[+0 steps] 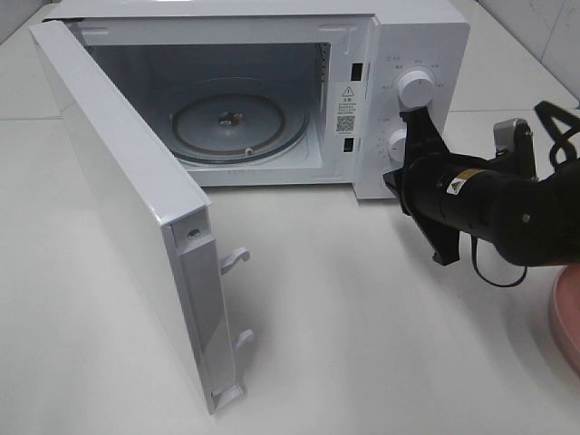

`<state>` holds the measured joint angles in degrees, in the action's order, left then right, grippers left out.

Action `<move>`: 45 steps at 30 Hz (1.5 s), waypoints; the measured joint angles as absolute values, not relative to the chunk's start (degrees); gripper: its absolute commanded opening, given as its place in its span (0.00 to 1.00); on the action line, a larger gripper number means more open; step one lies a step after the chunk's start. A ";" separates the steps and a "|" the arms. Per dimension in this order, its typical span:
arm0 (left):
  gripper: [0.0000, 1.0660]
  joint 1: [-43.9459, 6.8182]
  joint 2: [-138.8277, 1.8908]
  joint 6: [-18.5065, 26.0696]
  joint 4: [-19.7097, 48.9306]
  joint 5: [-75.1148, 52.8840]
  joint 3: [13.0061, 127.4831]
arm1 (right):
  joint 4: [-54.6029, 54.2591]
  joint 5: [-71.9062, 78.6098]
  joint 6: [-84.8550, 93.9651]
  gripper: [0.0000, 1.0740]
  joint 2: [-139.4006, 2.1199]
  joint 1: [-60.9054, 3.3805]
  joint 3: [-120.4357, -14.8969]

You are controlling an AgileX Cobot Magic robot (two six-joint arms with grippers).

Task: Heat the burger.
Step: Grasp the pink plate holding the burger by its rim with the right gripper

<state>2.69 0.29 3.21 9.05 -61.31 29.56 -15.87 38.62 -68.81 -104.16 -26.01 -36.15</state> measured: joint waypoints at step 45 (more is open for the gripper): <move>0.94 2.69 0.29 3.21 9.05 -61.31 29.56 | -6.99 -29.16 1.20 0.93 -73.28 -26.01 -35.87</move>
